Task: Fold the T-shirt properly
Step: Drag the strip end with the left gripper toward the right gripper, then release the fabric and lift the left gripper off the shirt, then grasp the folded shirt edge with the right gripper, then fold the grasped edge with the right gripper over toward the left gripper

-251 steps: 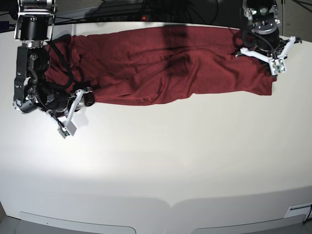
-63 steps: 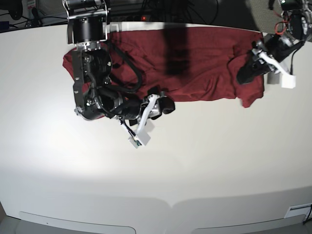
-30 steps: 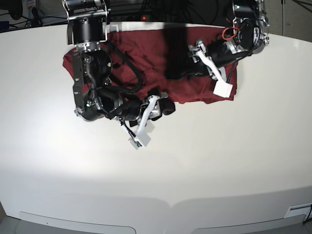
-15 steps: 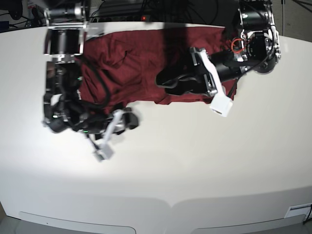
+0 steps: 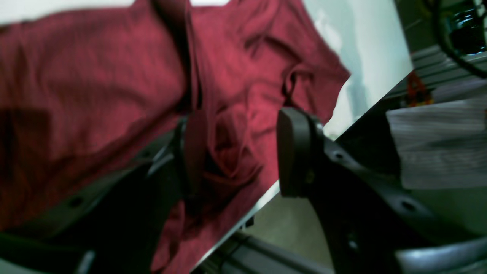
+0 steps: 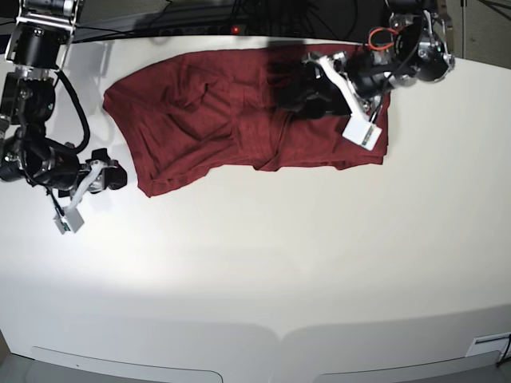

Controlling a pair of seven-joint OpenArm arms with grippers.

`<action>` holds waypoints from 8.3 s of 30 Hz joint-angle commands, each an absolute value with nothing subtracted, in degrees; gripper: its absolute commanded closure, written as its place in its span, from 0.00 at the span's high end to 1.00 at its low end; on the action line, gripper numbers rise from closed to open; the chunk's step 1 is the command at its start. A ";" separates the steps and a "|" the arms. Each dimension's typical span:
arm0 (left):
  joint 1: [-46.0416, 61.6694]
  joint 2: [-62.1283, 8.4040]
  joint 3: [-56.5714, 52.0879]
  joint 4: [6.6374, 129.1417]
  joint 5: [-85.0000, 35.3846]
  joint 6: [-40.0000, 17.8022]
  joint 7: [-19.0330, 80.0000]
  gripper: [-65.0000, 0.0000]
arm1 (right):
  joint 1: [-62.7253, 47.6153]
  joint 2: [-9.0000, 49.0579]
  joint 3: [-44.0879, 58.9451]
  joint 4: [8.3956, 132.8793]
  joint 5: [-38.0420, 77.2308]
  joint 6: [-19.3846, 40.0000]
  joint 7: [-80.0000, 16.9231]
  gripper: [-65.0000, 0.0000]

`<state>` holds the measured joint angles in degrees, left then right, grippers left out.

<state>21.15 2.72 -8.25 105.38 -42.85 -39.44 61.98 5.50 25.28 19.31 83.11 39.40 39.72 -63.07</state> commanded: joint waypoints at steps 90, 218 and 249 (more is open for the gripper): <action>32.05 2.98 11.22 112.86 3.42 -16.75 23.53 0.00 | 6.66 26.35 20.23 84.20 41.17 40.00 -61.10 0.46; 26.81 2.96 0.78 117.10 4.03 -8.56 30.39 0.57 | 2.68 27.92 1.85 74.19 55.75 40.00 -80.00 0.00; 28.91 0.58 -7.35 117.10 8.97 -8.58 31.24 0.55 | 2.66 21.54 2.61 107.22 69.52 40.00 -80.00 0.00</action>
